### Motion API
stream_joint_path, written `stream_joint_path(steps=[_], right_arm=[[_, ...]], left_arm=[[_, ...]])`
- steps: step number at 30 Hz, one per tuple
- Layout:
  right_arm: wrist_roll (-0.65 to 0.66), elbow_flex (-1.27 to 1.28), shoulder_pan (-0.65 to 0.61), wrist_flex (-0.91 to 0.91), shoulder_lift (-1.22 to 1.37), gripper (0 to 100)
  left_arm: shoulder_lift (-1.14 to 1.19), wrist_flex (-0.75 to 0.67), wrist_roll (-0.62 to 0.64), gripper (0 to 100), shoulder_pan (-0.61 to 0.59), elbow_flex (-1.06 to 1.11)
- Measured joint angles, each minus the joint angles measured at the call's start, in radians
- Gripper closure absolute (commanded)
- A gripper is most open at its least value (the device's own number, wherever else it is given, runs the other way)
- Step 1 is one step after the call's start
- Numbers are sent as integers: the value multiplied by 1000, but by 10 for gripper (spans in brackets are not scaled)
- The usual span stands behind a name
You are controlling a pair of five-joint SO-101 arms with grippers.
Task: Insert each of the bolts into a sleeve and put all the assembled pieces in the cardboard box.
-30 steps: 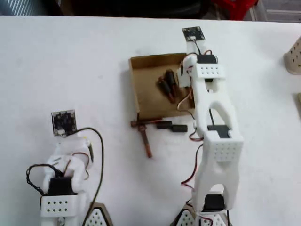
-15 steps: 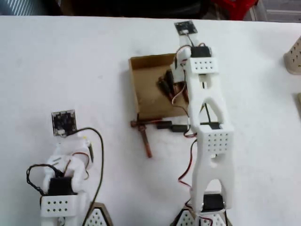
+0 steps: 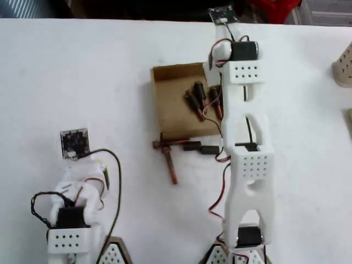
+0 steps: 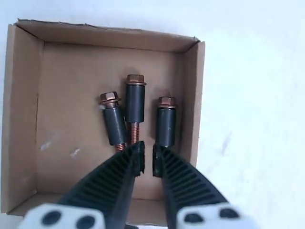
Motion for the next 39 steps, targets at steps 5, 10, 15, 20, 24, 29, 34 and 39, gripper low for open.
stream_joint_path(steps=[5, 10, 15, 20, 24, 29, 34, 39], right_arm=[[0, 227, 15, 0, -163, 984], [0, 496, -8, 0, -384, 984], [0, 735, -40, 0, -557, 984], [0, 977, -72, -12, -726, 984], [0, 1191, -107, -72, -885, 984], [44, 1458, -173, -169, -1045, 984], [350, 1682, -229, -239, -1114, 984], [580, 1760, -201, -333, -1120, 972]], left_arm=[[0, 0, 0, 977, 0, 0], [0, 0, 0, 977, 0, 0], [0, 0, 0, 977, 0, 0], [0, 0, 0, 977, 0, 0], [0, 0, 0, 977, 0, 0], [0, 0, 0, 977, 0, 0], [0, 0, 0, 977, 0, 0], [0, 0, 0, 977, 0, 0]])
